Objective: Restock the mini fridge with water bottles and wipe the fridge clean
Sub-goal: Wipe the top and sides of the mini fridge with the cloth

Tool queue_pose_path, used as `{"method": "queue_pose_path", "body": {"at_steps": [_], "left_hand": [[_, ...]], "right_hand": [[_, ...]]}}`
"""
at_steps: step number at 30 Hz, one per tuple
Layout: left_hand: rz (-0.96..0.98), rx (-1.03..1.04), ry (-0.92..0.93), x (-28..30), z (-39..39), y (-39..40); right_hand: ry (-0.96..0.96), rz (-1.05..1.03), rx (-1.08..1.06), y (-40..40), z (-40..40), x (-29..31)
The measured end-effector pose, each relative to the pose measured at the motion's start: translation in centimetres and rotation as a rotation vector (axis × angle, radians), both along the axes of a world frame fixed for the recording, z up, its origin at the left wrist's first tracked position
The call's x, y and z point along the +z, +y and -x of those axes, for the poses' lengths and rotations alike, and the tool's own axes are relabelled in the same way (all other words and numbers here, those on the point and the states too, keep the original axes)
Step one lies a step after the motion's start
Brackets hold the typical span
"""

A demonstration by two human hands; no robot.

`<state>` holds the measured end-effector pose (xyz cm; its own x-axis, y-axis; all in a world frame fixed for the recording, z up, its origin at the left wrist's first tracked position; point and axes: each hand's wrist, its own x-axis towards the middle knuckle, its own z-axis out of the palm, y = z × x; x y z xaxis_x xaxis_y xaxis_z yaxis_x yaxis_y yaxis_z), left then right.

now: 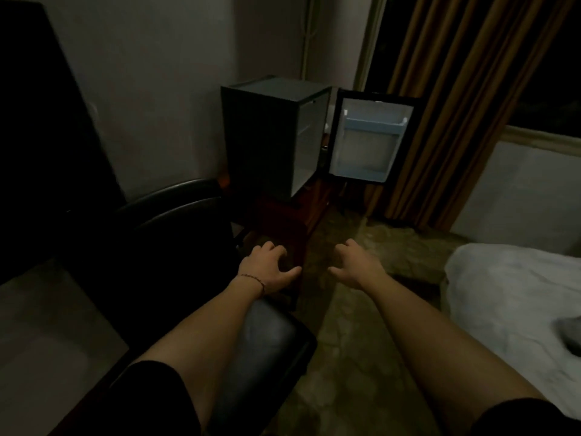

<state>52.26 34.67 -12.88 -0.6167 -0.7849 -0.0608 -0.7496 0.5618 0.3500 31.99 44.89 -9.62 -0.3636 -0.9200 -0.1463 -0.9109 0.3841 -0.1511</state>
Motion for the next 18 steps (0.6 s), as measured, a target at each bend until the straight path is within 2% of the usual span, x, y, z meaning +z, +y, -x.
{"method": "queue_pose_path", "body": {"at_steps": [8,18], "left_hand": [[-0.032,-0.124,0.016,-0.6,20.4,-9.5],[-0.061,-0.269,-0.056,-0.2,45.9,-19.2]], "right_hand": [[-0.006,-0.045,-0.109,-7.5,18.4,-0.6],[-0.048,-0.036,-0.219,-15.0,41.4,-0.3]]}}
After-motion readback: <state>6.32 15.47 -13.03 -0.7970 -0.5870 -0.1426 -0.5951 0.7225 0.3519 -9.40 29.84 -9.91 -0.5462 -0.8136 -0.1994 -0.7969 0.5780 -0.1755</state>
